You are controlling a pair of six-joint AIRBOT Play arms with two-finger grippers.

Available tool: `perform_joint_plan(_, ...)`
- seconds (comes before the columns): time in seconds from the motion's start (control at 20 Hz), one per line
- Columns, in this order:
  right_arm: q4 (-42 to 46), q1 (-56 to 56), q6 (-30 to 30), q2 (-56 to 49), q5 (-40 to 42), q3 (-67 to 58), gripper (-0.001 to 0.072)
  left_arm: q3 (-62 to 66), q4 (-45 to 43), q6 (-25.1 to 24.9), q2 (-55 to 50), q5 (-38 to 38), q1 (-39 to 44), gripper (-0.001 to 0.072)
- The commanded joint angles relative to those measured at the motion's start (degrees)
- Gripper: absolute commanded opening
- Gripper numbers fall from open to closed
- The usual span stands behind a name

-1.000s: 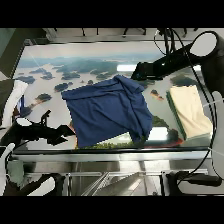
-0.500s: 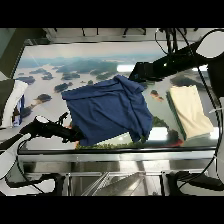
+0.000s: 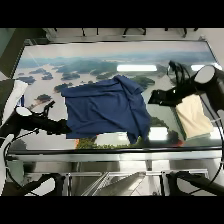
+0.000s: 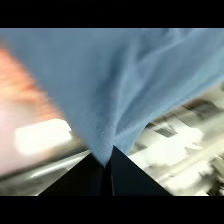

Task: Fold the shirts.

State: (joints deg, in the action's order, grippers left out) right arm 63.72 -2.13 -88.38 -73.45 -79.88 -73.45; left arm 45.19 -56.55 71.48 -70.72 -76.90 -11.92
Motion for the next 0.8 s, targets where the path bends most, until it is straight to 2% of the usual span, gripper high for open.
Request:
perform_joint_plan(0.0, -9.0, 5.7, 5.1, 2.3, 7.5, 19.0, 0.071, 0.7, -6.5, 3.6, 5.7, -3.2, -6.0, 0.0011)
perform_joint_plan(0.2, -13.0, 6.3, 7.8, 1.8, 18.0, 30.3, 0.071, 0.7, -6.3, 6.1, 6.8, -3.2, -7.6, 0.0011)
perform_joint_plan(0.4, -24.5, 5.1, 15.6, -2.8, 22.0, 33.6, 0.071, 0.8, -6.4, 6.2, 6.8, -3.2, -7.6, 0.0011)
perform_joint_plan(0.6, -32.7, 0.9, 20.0, -9.1, 23.6, 33.6, 0.0688, 0.8, -6.3, 6.2, 6.8, -4.1, -7.6, 0.0011)
perform_joint_plan(0.7, -34.0, -0.8, 20.1, -9.6, 25.1, 33.6, 0.0491, 0.8, -6.4, 6.1, 6.8, -4.0, -7.6, 0.0011)
perform_joint_plan(0.75, -34.1, -1.1, 20.1, -9.5, 25.2, 33.5, 0.0264, 0.8, -6.4, 6.1, 6.8, -4.0, -7.6, 0.0011)
